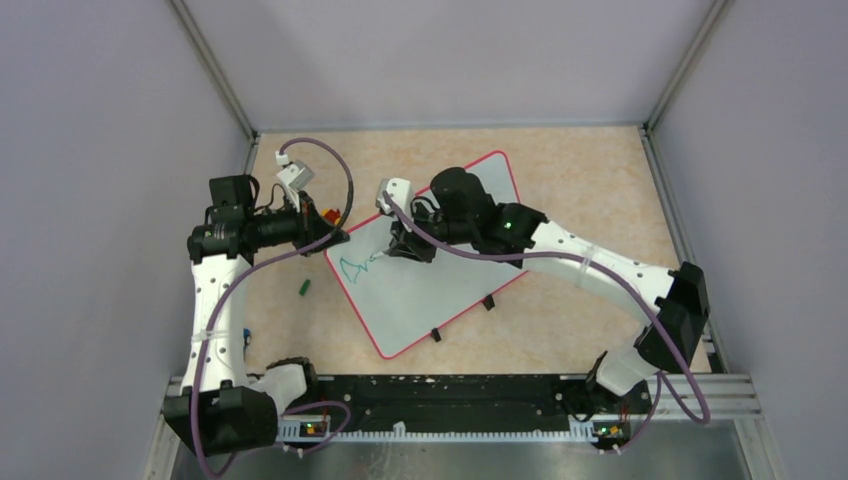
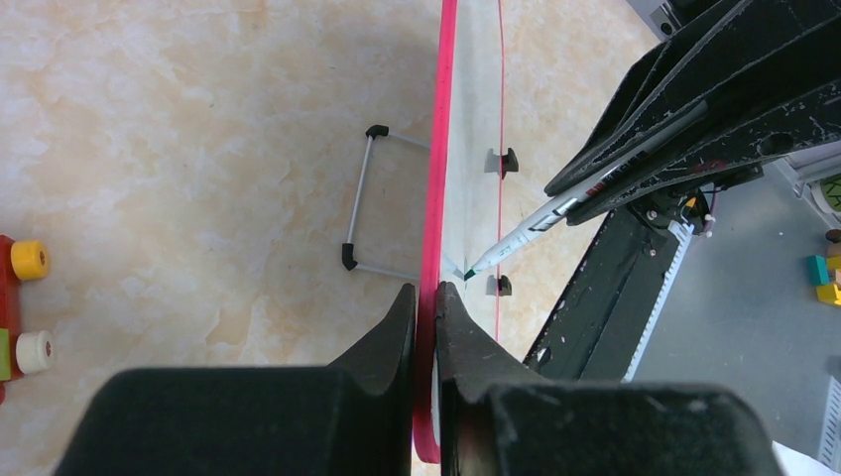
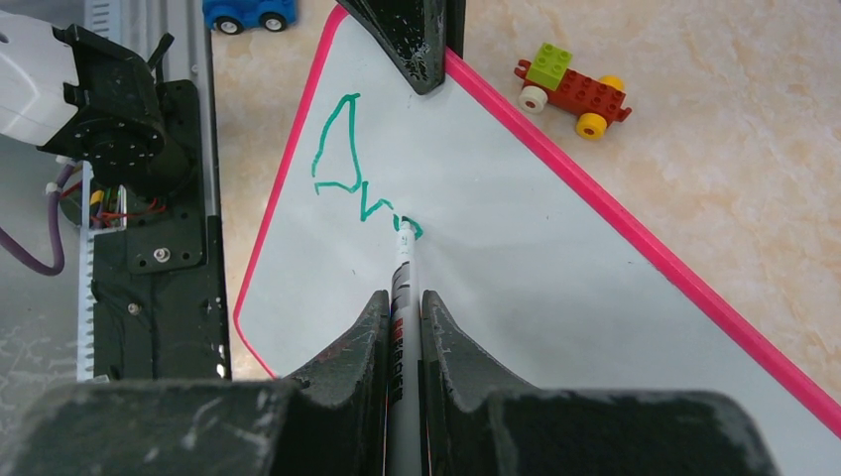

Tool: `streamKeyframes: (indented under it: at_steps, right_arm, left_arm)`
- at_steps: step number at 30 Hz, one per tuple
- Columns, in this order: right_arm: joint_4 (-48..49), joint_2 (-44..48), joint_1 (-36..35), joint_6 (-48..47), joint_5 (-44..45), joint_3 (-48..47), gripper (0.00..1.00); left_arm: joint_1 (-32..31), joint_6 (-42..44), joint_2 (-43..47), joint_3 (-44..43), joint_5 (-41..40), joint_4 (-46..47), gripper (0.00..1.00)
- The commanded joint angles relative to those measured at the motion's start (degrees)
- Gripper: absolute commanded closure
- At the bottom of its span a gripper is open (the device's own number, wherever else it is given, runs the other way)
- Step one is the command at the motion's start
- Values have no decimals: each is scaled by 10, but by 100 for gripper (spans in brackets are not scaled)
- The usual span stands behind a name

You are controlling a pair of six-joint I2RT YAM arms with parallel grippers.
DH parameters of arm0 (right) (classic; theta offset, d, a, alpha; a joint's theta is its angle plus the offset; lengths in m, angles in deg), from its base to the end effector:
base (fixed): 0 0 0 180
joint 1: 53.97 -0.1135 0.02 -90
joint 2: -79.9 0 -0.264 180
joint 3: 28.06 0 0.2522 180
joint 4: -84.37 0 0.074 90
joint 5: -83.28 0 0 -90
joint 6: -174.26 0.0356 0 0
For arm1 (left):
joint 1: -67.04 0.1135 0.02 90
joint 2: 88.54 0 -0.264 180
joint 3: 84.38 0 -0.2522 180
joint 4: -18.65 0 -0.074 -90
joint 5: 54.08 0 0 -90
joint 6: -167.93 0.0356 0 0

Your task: Write a sentence on the whiteboard

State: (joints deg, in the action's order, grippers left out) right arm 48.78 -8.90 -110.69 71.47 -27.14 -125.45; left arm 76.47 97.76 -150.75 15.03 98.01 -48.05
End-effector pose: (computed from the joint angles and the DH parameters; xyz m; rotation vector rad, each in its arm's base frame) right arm 0.1869 0.3074 0.3664 -1.3895 1.5955 0.8333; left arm 0.1990 0.0012 0.3589 0.6409 1.9600 -0.9774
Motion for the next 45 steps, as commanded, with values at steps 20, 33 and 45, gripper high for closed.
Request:
streamKeyframes:
  at_steps: [20, 33, 45]
  right_arm:
    - [30, 26, 7, -10, 26, 48, 100]
    - [3, 52, 24, -17, -8, 24, 100]
    - [4, 55, 41, -4, -10, 9, 100]
  left_arm:
    - [-1, 1, 10, 7, -35, 0, 100]
    - [-2, -1, 10, 6, -35, -1, 100]
    - [-2, 2, 10, 7, -33, -1, 100]
